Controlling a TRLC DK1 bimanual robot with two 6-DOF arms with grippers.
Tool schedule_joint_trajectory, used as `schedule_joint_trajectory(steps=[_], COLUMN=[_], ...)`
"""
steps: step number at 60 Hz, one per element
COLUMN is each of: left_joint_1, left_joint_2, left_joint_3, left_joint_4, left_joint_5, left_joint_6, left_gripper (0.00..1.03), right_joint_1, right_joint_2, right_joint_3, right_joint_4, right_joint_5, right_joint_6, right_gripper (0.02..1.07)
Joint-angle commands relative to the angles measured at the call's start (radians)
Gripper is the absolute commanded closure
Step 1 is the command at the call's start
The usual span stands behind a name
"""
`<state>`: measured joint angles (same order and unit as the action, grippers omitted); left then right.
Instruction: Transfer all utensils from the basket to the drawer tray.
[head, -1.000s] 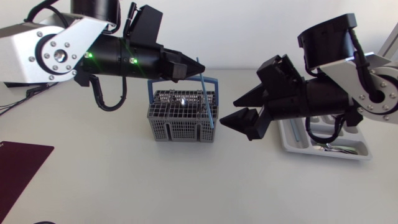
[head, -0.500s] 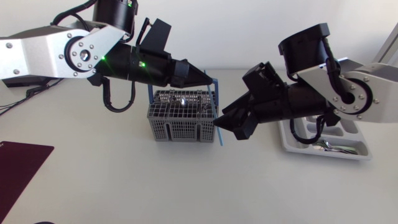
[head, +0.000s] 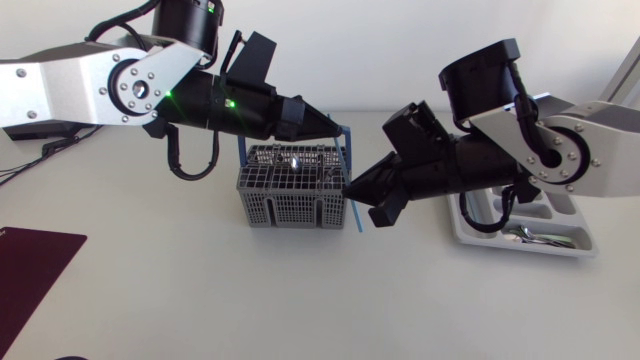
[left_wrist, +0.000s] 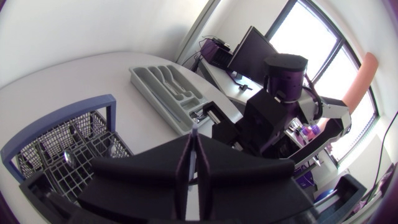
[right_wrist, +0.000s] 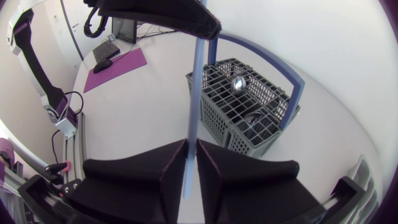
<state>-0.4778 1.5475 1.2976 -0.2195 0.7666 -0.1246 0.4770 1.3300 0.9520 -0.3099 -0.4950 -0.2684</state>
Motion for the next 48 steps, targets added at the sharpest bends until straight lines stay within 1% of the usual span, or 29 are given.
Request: schedule_joint_trajectory(steps=[1,8,11,13,14,20,23,26,28,31,38,43,48], left_joint_1=[0.010,0.015,0.016,0.019,0.022,0.031,0.042,0.050,0.059,0.079,0.123,0.157,0.177], left_joint_2=[0.019,0.017,0.016,0.013,0.010,-0.010,-0.029,-0.044,-0.053,-0.069,-0.104,-0.113,-0.113], left_joint_3=[0.034,0.034,0.035,0.037,0.039,0.046,0.048,0.046,0.046,0.043,0.028,0.032,0.035], left_joint_4=[0.000,0.003,0.003,0.005,0.008,0.029,0.046,0.062,0.077,0.104,0.192,0.203,0.201], left_joint_5=[0.017,0.017,0.019,0.020,0.026,0.031,0.031,0.031,0.031,0.031,0.030,0.028,0.013], left_joint_6=[-0.027,-0.029,-0.032,-0.033,-0.038,-0.050,-0.058,-0.067,-0.078,-0.101,-0.153,-0.167,-0.162], left_gripper=[1.00,0.99,0.94,0.88,0.81,0.61,0.52,0.49,0.49,0.46,0.46,0.46,0.46], right_joint_1=[0.011,0.020,0.022,0.023,0.023,0.022,0.015,0.009,0.005,-0.009,-0.049,-0.094,-0.167], right_joint_2=[0.014,0.008,0.008,0.011,0.011,0.017,0.017,0.017,0.017,0.017,0.008,-0.003,-0.008], right_joint_3=[0.013,0.002,0.001,-0.001,-0.004,-0.015,-0.025,-0.035,-0.042,-0.055,-0.078,-0.085,-0.079], right_joint_4=[0.009,0.005,-0.001,-0.005,-0.009,-0.021,-0.029,-0.041,-0.046,-0.051,-0.066,-0.078,-0.089], right_joint_5=[0.001,0.006,0.003,0.003,0.003,0.007,0.010,0.010,0.012,0.016,0.016,0.015,0.010], right_joint_6=[0.021,0.018,0.018,0.020,0.018,0.014,0.009,-0.002,-0.008,-0.017,-0.041,-0.054,-0.055], right_gripper=[1.01,1.01,1.01,1.01,1.01,1.01,1.01,1.01,1.01,1.01,1.01,1.01,1.01])
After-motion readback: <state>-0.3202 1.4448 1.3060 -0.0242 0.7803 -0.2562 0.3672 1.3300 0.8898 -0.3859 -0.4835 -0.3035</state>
